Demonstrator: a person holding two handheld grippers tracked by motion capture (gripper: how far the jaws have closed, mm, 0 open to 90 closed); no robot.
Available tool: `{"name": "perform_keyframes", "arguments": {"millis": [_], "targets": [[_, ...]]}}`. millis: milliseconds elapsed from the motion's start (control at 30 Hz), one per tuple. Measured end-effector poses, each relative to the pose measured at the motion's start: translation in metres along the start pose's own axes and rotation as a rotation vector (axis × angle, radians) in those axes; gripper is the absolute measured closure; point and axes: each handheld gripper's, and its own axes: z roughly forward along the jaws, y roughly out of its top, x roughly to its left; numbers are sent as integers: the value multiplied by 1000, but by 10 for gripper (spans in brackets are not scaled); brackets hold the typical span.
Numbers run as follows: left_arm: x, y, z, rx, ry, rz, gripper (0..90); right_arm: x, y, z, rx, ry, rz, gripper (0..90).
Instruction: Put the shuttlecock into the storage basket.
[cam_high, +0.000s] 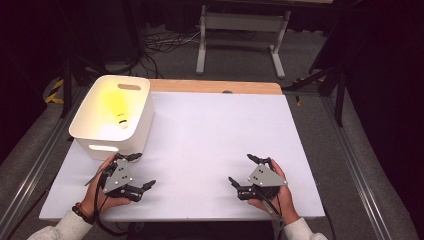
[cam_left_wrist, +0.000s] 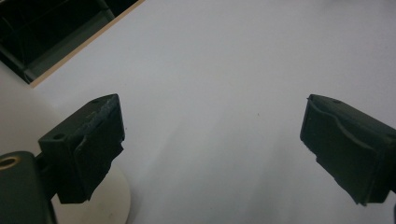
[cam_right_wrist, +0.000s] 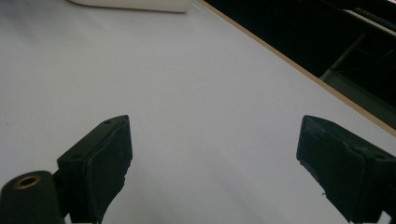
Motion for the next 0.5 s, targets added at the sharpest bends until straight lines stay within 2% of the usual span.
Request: {"name": "perform_keyframes", "arguments": {"millis": [200, 300, 500], "targets": [[0, -6, -6, 1, 5, -44, 73, 0, 0, 0, -5, 1, 9, 105], [1, -7, -7, -6, 8, -52, 72, 0, -1, 1, -1, 4, 11, 96], [1, -5, -11, -36, 15, -43, 69, 1, -1, 1, -8, 8, 11, 81]]}}
